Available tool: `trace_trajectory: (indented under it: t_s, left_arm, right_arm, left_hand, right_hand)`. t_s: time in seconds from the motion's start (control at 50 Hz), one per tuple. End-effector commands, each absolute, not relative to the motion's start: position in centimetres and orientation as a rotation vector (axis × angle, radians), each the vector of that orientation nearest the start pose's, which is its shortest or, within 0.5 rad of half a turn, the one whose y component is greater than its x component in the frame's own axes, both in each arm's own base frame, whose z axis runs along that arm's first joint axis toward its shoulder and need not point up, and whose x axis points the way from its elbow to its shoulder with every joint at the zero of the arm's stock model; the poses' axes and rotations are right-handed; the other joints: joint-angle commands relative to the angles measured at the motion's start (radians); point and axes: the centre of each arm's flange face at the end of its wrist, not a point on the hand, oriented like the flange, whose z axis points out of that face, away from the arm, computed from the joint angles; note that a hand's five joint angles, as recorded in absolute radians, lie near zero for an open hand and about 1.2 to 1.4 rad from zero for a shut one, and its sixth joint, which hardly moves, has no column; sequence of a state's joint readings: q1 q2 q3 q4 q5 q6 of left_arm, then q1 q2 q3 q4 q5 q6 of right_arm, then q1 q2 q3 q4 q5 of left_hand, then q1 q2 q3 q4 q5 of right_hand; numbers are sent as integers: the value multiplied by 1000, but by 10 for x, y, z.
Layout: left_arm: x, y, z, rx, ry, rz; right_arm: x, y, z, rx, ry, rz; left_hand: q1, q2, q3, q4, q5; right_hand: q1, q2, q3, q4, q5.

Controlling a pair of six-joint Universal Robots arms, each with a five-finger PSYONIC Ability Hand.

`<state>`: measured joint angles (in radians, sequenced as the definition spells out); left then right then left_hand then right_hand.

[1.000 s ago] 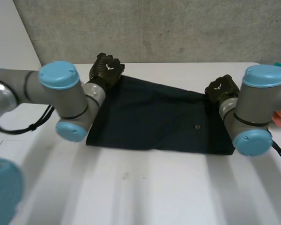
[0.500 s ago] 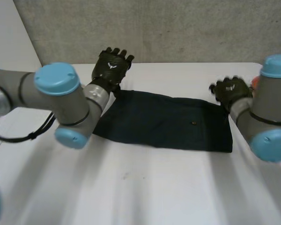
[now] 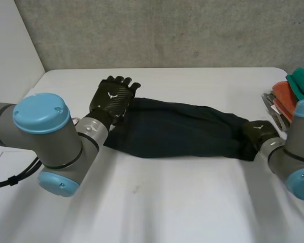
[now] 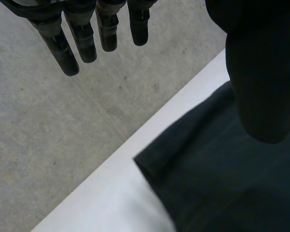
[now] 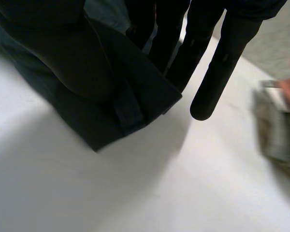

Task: Fold the laundry.

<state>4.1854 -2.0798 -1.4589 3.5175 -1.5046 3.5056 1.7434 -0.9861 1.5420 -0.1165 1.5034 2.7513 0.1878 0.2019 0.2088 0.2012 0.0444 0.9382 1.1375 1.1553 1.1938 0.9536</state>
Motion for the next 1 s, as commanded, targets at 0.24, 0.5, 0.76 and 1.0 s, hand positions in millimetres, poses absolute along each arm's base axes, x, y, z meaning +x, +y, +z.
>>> trace_trajectory:
  t_s: [0.24, 0.5, 0.76, 1.0]
  left_arm:
    - [-304, -264, 228, 1037, 2045, -2365]
    - [-306, -266, 234, 1023, 2014, -2399]
    - [-329, -286, 268, 885, 2010, -2620]
    - [-402, -266, 236, 1149, 2210, -2520]
  right_arm:
    - [211, -323, 194, -1717, 2298, -2155]
    - [351, -208, 125, -2101, 1412, -1795]
    - [295, -257, 239, -1012, 1711, -1968]
    - [242, -306, 242, -647, 2047, -1848]
  left_hand:
    - [-13, -27, -34, -27, -44]
    - [-13, -27, -34, -27, -44]
    - [-13, -27, -34, -27, -44]
    - [-13, -27, -34, -27, -44]
  right_hand:
    - [458, 259, 241, 202, 268]
    - [250, 51, 33, -6, 60]
    - [-764, -963, -981, -1019, -954]
    - [-764, -963, -981, -1019, -954]
